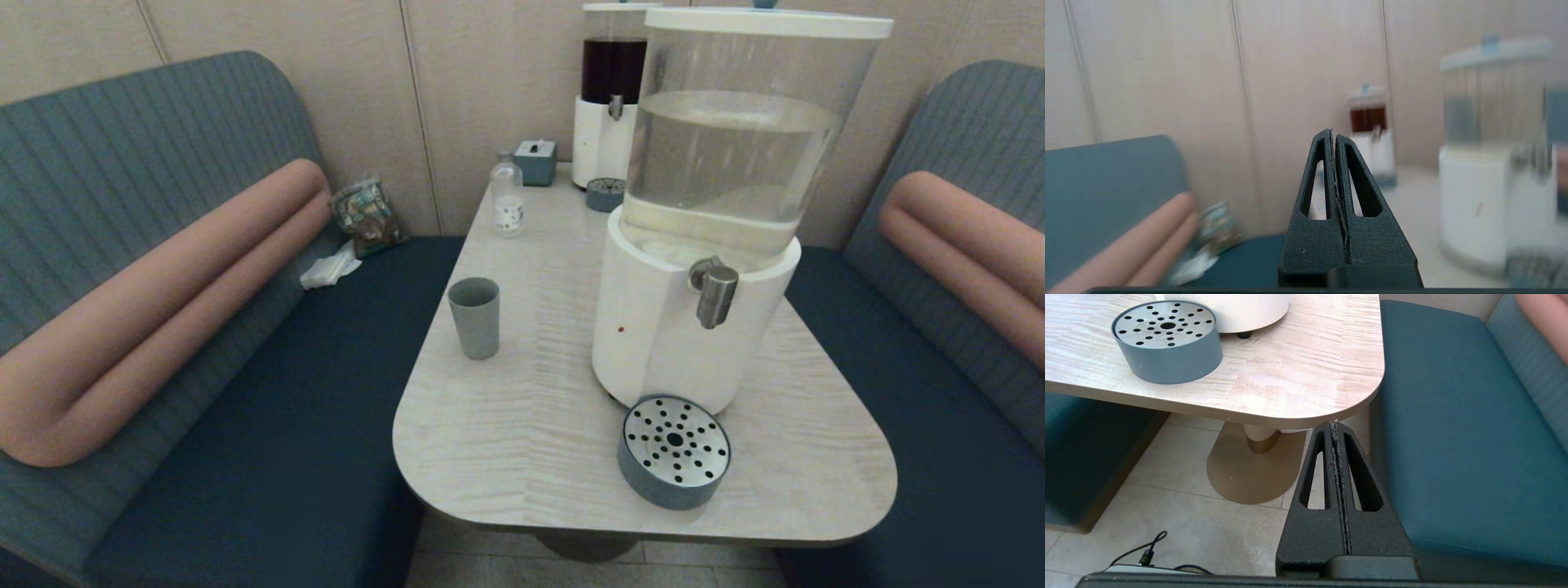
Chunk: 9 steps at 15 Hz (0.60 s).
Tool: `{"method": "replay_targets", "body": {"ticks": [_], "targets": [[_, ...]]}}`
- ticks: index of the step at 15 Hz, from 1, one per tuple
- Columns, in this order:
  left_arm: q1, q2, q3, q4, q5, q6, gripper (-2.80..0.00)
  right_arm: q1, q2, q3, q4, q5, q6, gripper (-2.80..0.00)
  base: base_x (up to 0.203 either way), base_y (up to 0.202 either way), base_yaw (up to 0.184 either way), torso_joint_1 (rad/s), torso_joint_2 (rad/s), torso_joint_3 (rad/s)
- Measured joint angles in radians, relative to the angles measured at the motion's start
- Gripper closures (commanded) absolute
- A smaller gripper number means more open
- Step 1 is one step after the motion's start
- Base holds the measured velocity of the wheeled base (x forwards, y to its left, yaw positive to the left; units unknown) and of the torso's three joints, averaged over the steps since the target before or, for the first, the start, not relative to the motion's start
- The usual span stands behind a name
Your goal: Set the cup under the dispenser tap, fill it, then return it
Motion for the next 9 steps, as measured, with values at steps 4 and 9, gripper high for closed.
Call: {"method": "replay_targets", "body": {"ticks": [4, 9], "targets": [[0.034, -0.192, 0.006, 0.429, 0.043, 0.068, 0.00, 0.000, 0.000, 0.001, -0.001, 0.000, 0.000, 0.00, 0.000, 0.000, 0.000, 0.000, 0.00, 0.000], [0.043, -0.234, 0.000, 0.978, 0.131, 0.091, 0.00, 0.000, 0.000, 0.001, -0.001, 0.000, 0.000, 0.00, 0.000, 0.000, 0.000, 0.000, 0.00, 0.000]]}}
